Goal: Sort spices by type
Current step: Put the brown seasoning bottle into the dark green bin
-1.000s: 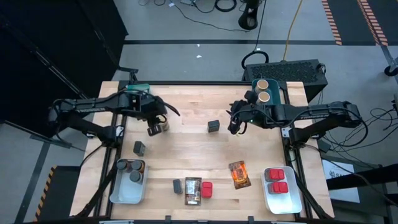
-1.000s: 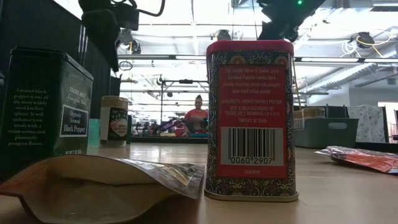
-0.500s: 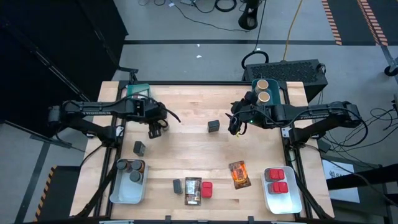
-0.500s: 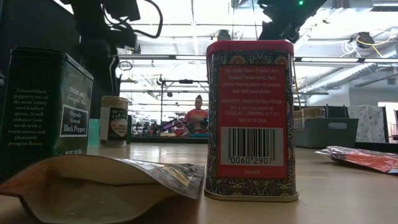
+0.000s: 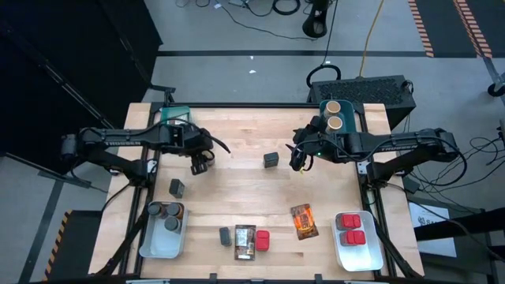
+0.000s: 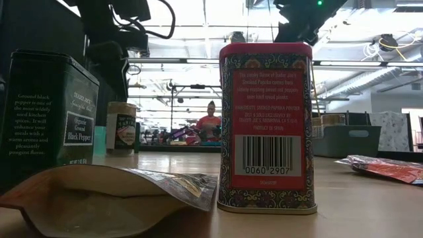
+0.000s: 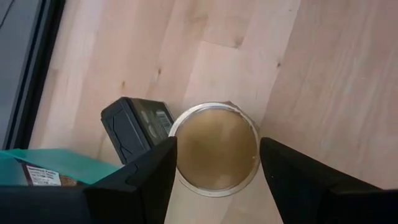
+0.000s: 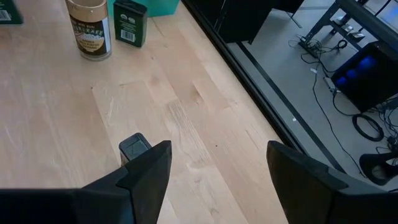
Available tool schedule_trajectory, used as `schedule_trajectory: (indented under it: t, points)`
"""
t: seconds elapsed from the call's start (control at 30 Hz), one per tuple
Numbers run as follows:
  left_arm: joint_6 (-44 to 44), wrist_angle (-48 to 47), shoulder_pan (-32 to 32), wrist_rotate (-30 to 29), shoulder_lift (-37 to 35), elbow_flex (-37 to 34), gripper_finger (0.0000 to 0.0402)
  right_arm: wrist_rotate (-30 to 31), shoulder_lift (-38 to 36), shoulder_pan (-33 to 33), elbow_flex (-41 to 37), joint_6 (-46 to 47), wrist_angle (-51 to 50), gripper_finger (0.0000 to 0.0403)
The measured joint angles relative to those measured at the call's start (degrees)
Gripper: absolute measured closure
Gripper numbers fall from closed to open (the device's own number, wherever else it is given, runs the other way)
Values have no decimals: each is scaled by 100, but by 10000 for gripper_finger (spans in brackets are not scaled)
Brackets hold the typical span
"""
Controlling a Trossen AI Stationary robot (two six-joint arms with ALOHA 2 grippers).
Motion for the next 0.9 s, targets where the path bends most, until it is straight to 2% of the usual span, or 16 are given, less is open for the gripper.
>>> schedule_trajectory:
  t: [0.37, 0.53, 0.67, 0.8, 0.9]
  points:
    - [-15, -11, 0, 159, 0, 0, 159, 0, 2, 0, -1, -2, 0, 154]
    - [27, -91, 4, -44, 0, 0, 140, 0, 2, 0, -1, -2, 0, 154]
    - [149, -179, -31, -29, 0, 0, 138, 0, 2, 0, -1, -2, 0, 154]
    - [176, -186, -92, -536, 0, 0, 138, 0, 2, -1, -1, -2, 0, 154]
    - [180, -197, -119, -491, 0, 0, 138, 0, 2, 0, -1, -2, 0, 154]
